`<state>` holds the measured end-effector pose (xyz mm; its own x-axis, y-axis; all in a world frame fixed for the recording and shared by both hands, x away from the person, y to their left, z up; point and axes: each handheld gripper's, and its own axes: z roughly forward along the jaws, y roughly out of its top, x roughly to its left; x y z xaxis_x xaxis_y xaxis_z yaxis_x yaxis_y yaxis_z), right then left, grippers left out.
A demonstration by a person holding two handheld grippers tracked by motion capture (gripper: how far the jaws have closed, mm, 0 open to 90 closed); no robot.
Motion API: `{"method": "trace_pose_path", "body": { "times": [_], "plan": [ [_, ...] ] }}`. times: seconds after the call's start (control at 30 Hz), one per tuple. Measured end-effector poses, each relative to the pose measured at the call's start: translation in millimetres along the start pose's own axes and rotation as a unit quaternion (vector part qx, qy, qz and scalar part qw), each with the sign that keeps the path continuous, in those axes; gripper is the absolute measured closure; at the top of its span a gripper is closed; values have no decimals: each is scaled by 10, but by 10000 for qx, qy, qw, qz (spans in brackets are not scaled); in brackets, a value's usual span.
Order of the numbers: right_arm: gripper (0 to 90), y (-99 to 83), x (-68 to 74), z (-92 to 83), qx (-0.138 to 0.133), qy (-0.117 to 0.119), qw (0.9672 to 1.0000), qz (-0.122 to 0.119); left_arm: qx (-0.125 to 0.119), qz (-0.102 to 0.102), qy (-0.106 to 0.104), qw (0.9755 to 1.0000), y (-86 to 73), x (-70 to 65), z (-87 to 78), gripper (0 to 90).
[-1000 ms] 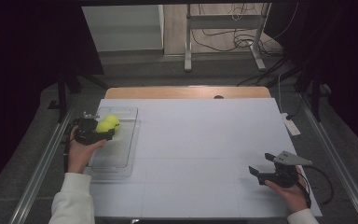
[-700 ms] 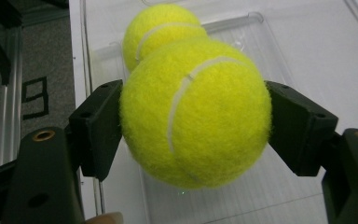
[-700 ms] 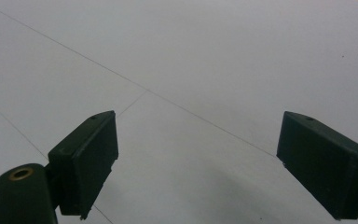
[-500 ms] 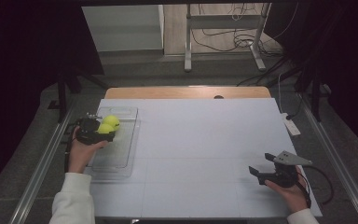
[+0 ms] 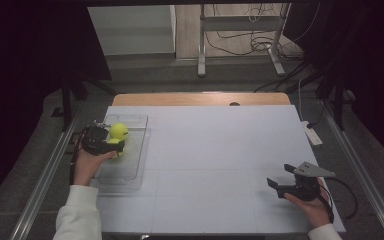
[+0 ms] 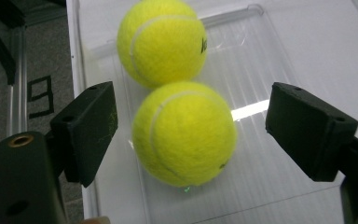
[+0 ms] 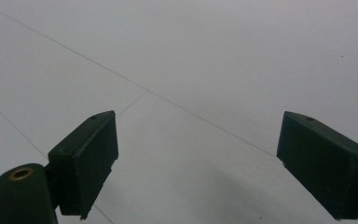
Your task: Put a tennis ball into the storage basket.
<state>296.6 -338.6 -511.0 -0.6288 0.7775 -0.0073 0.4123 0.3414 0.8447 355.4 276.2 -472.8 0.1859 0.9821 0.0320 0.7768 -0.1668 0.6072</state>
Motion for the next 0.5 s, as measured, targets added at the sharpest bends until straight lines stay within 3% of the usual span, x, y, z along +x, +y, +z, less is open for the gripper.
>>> {"method": "trace_pose_path", "body": {
  "times": [0.23, 0.5],
  "plan": [
    [127, 1, -2, 0, -4, 1, 10000, -3, -97, -2, -55, 9999, 1, -10, -30, 166],
    [127, 1, -2, -1, -2, -4, 10000, -9, -391, -60, -373, 9985, -5, -32, -123, 160]
  ]
}}
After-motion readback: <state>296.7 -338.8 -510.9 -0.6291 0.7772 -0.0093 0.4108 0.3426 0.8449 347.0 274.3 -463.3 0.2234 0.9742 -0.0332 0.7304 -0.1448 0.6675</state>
